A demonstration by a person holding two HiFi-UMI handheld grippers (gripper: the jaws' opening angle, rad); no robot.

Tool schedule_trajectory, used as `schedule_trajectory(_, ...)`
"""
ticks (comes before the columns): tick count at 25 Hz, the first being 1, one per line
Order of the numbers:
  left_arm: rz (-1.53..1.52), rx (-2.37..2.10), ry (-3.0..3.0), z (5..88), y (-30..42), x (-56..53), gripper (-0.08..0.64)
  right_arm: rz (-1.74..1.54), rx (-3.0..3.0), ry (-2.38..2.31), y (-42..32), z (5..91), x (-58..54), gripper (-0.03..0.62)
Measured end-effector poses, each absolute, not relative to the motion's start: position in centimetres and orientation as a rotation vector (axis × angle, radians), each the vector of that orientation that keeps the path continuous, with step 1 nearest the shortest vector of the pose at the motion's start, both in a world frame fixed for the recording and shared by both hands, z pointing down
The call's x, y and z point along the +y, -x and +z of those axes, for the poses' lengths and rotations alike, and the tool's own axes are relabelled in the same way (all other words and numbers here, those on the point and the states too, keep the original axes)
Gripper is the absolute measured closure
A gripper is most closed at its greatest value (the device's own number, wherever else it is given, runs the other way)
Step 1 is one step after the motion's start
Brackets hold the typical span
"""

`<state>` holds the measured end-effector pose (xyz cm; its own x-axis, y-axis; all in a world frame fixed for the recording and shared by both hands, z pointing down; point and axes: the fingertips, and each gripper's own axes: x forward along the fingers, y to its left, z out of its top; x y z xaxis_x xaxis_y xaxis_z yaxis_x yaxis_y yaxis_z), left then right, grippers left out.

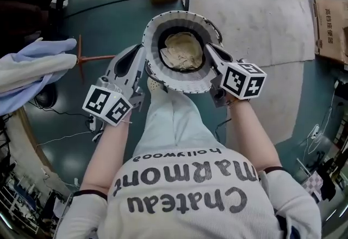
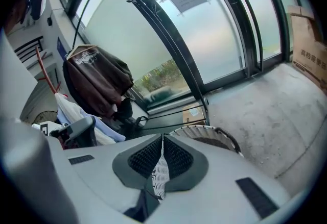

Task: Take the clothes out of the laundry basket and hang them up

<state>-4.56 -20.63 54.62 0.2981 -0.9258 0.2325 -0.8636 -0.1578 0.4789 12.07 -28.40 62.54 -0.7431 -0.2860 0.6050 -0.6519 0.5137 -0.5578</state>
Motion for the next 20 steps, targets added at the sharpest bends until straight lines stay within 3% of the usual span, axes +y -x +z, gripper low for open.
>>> schedule_trajectory(13, -0.036, -1.609, -1.969, 68.5, 10.9, -20.8, 0.551, 1.241, -2.051, -0.796, -10.8, 83.8, -24.9, 0.558)
schedule_trajectory(20, 0.053, -1.397, -2.154, 72.4, 4.0, -25.5, 0.551, 1.188, -1.972, -0.958, -12.1, 90.4, -25.5, 0.557)
